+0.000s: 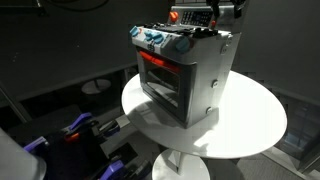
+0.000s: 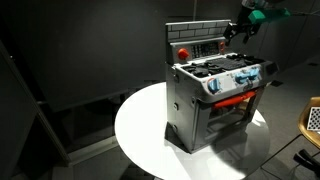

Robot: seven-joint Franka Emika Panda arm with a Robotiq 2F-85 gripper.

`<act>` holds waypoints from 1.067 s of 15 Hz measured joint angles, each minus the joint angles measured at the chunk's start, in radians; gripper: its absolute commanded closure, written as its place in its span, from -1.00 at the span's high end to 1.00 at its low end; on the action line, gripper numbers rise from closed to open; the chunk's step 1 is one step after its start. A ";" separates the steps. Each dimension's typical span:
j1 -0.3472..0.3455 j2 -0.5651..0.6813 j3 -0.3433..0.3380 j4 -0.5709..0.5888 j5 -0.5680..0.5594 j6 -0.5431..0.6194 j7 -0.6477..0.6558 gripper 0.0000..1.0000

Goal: Push the top orange button on the right side of the stove button display

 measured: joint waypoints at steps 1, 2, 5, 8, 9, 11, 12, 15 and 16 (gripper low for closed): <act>0.000 -0.011 -0.002 0.000 0.000 -0.026 -0.003 1.00; -0.001 -0.024 -0.003 -0.001 0.000 -0.055 -0.008 1.00; -0.001 -0.069 -0.003 -0.005 0.005 -0.155 -0.043 1.00; -0.003 -0.127 -0.003 -0.022 0.017 -0.259 -0.098 1.00; -0.004 -0.146 -0.003 -0.030 0.023 -0.294 -0.118 1.00; -0.009 -0.186 -0.003 -0.042 0.042 -0.375 -0.166 1.00; -0.013 -0.208 -0.003 -0.050 0.052 -0.416 -0.192 1.00; -0.028 -0.274 -0.004 -0.072 0.086 -0.520 -0.269 1.00; -0.032 -0.298 -0.004 -0.081 0.094 -0.552 -0.290 1.00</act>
